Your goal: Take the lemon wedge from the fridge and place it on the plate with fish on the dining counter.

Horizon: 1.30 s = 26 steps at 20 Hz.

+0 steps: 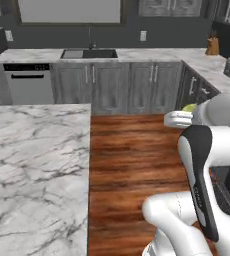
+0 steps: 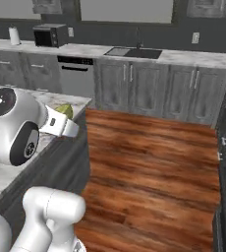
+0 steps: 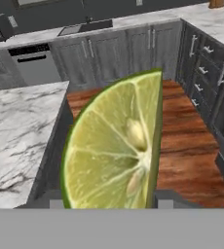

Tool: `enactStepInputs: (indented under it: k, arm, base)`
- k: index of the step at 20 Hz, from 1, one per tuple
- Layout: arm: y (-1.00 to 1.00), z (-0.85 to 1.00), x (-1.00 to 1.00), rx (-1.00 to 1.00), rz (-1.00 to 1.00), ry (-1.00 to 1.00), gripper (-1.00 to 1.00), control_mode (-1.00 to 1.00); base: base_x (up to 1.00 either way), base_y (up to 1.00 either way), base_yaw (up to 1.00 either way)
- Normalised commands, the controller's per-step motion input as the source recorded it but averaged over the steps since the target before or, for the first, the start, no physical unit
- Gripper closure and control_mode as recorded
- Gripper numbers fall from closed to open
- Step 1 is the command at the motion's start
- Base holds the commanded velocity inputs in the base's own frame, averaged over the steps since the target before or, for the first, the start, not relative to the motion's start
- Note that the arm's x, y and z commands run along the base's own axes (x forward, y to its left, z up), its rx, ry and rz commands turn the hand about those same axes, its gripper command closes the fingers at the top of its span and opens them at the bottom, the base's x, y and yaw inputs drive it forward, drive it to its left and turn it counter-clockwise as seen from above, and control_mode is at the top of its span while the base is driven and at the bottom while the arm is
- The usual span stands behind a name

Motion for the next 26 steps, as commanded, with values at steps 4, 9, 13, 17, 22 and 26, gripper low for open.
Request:
enactStepInputs:
  k: [4,9,13,17,22,26]
  arm:
    - [0.0,0.0,0.0,0.0,0.0,0.0,1.0,1.0]
    - [0.0,0.0,0.0,0.0,0.0,0.0,1.0,1.0]
    - [0.0,0.0,0.0,0.0,0.0,0.0,1.0,1.0]
    - [0.0,0.0,0.0,0.0,0.0,0.0,1.0,1.0]
    - [0.0,0.0,0.0,0.0,0.0,0.0,1.0,1.0]
    - [0.0,0.0,0.0,0.0,0.0,0.0,1.0,1.0]
  base:
    - [0.75,-0.11,0.78]
    - [0.66,-0.24,0.75]
    - [-0.03,-0.12,0.9]
    - [-0.06,0.0,1.0]
    - [-0.02,0.0,1.0]
    - [-0.29,0.8,0.67]
